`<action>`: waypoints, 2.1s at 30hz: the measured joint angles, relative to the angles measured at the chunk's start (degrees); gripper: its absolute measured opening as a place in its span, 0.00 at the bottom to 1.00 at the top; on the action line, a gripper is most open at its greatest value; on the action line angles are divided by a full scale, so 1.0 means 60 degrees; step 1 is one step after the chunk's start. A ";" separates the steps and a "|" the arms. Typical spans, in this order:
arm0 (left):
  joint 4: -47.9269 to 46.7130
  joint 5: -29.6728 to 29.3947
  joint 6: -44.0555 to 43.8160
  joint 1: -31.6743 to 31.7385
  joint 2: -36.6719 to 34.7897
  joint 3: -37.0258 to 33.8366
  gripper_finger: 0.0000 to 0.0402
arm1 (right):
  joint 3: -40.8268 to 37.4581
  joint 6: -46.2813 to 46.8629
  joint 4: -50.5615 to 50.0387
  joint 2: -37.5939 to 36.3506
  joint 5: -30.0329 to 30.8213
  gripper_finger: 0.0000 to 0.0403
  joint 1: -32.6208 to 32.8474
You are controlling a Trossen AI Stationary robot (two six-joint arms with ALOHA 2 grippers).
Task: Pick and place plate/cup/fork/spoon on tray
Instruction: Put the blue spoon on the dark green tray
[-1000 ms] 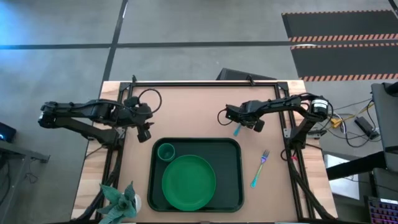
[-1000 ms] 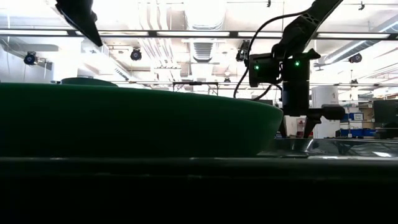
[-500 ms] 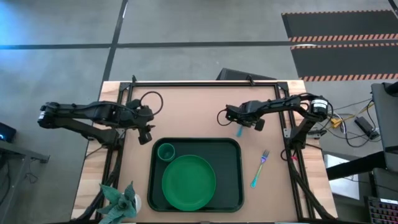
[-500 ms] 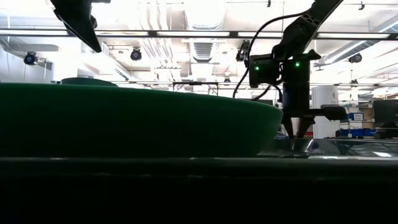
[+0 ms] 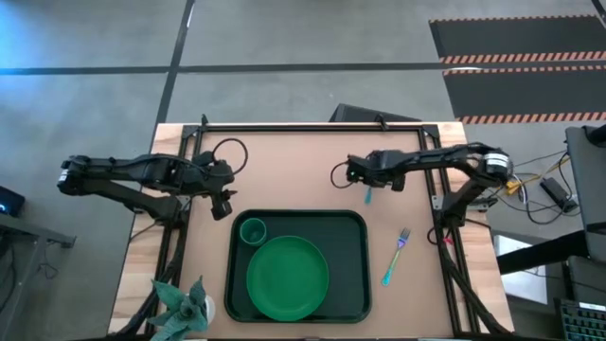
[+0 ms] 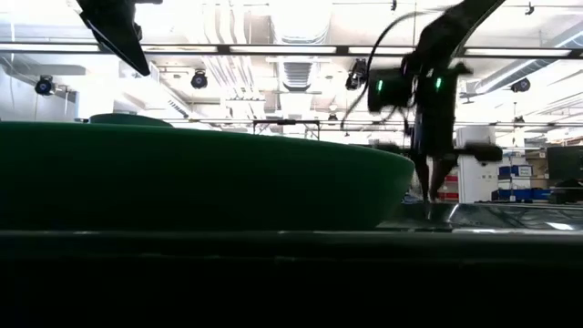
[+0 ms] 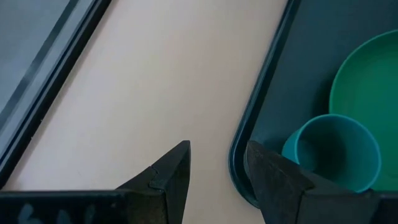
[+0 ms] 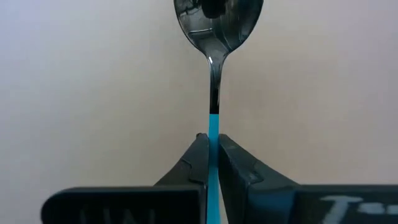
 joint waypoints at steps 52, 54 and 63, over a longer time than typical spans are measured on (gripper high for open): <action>-0.0007 0.0000 0.0007 0.0000 -0.1061 -0.0393 0.35 | 1.0949 0.8357 -0.5886 0.6378 -0.1251 0.02 0.8868; -0.0007 0.0000 0.0007 0.0000 -0.1071 -0.0393 0.35 | 1.0677 0.8340 -0.5643 0.6364 -0.1254 0.02 0.8866; -0.0007 0.0000 0.0007 0.0002 -0.1128 -0.0400 0.35 | 0.9196 0.8246 -0.4304 0.6211 -0.1341 0.02 0.8778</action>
